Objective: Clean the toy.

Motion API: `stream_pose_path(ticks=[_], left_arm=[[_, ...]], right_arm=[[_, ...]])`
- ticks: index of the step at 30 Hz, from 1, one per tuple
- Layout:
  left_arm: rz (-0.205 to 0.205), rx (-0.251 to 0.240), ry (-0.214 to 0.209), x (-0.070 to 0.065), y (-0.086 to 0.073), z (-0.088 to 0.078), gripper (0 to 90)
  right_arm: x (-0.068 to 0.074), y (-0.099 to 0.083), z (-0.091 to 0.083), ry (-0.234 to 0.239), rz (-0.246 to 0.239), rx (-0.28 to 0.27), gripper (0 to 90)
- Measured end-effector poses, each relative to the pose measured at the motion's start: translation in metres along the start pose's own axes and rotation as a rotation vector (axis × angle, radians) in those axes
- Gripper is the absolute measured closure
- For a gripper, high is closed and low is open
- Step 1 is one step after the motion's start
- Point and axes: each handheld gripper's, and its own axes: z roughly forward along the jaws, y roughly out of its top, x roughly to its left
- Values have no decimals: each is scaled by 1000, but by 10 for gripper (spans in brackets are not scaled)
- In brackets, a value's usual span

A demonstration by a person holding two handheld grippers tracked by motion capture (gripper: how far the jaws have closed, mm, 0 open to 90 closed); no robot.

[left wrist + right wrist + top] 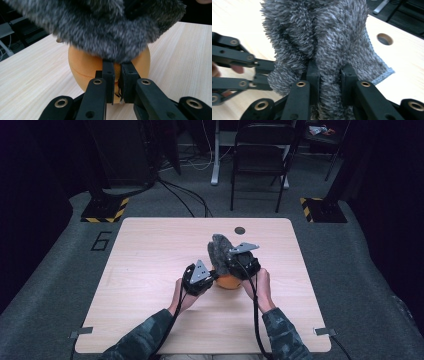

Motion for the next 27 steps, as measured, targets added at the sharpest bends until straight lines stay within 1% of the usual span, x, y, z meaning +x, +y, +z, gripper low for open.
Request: stream_pose_path(ticks=[1, 2, 3, 4, 5, 6, 7, 8, 9, 10, 11, 12, 13, 14, 15, 16, 17, 18, 19, 20, 21, 22, 24, 26, 27], left_arm=[[-2, -2, 0, 0, 0, 0, 838], [-6, 1, 1, 0, 0, 0, 839], [-14, -1, 2, 1, -2, 0, 838], [-14, -1, 2, 1, -2, 0, 838], [-21, 3, -2, 2, -2, 0, 838], [-28, -3, 1, 3, -3, 0, 838], [-39, 0, -4, 5, -4, -1, 837], [-39, 0, -4, 5, -4, -1, 837], [-42, -1, -6, 7, -5, -1, 837], [-42, -1, -6, 7, -5, -1, 836], [-46, -4, -9, 8, -6, -1, 835], [-46, -4, -9, 8, -6, -1, 835], [-48, -3, -6, 8, -6, -1, 834], [-51, -2, -5, 8, -6, -1, 834], [-50, -5, -5, 9, -6, -1, 833], [-54, -6, -2, 9, -6, -1, 833], [-60, -5, -1, 11, -7, -2, 831], [-60, -5, -1, 11, -7, -2, 831], [-60, -3, 1, 11, -7, -2, 830], [-60, -3, 1, 11, -7, -2, 828], [-64, -4, -4, 10, -7, -2, 828], [-64, -4, -4, 10, -7, -2, 828], [-63, -4, -2, 10, -7, -2, 828], [-63, -3, -3, 11, -7, -2, 828], [-65, -3, -3, 10, -7, -2, 828]], right_arm=[[-1, 0, -1, -12, -4, 1, 741], [-3, -1, -1, -33, -7, 4, 741], [-9, -4, -1, -66, -1, 9, 741], [-9, -4, -1, -66, -1, 9, 741], [-18, -7, -1, -107, 13, 14, 741], [-18, -7, -1, -107, 13, 14, 741], [-28, -13, 0, -161, 32, 33, 741], [-28, -13, 0, -161, 32, 33, 741], [-41, -22, 6, -151, 74, 50, 740], [-41, -22, 6, -151, 74, 50, 740], [-50, -29, 9, -118, 108, 55, 741], [-50, -29, 9, -118, 108, 55, 741], [-52, -29, 8, -102, 134, 43, 740], [-52, -29, 8, -102, 134, 43, 740], [-51, -26, 4, -96, 121, 29, 740], [-51, -26, 4, -96, 121, 29, 740], [-47, -21, -2, -77, 127, 6, 740], [-47, -21, -2, -77, 127, 6, 740], [-41, -16, -9, -62, 100, -17, 740], [-37, -13, -12, -37, 84, -27, 740], [-31, -10, -15, -31, 71, -34, 740], [-31, -10, -15, -31, 71, -34, 740], [-18, -4, -18, -5, 35, -49, 739], [-5, -1, -17, 13, -4, -44, 739], [6, 1, -14, 32, -35, -24, 738]])
